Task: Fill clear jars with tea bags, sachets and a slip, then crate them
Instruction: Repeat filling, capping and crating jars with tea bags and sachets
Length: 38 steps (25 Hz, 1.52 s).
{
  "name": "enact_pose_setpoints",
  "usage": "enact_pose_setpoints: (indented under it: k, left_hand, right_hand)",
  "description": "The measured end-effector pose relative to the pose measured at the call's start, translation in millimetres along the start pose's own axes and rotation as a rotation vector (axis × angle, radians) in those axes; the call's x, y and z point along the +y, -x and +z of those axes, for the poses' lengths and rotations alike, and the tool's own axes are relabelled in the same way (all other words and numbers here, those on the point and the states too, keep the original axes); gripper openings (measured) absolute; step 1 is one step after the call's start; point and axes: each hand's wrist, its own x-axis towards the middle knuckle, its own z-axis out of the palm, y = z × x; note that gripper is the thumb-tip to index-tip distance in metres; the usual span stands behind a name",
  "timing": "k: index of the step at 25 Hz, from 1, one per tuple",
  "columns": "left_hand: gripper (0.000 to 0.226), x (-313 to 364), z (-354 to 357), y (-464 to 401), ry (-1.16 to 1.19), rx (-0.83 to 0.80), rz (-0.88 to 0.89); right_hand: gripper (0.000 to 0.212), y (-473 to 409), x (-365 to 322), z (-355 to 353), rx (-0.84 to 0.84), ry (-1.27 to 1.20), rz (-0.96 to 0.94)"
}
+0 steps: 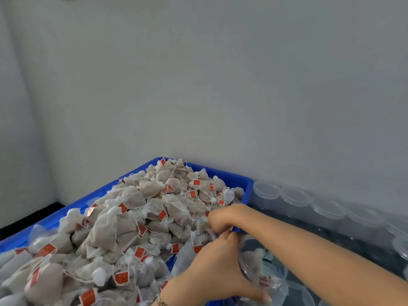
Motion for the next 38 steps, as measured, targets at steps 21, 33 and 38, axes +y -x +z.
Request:
enact_pose_setpoints:
  k: [21, 33, 38]
  left_hand:
    - [0.05, 36.7, -8.6, 17.7, 0.243, 0.181, 0.116]
    - [0.081, 41.1, 32.6, 33.8, 0.273, 0.182, 0.097]
    - [0.091, 32.0, 30.1, 28.4, 0.222, 0.231, 0.084]
  right_hand:
    - [0.018, 242.6, 52.4, 137.5, 0.773, -0.556, 0.168]
    - [0.052, 142.5, -16.4, 242.4, 0.508, -0.21, 0.139]
    - [0.038, 135.2, -24.5, 243.7, 0.513, -0.147, 0.153]
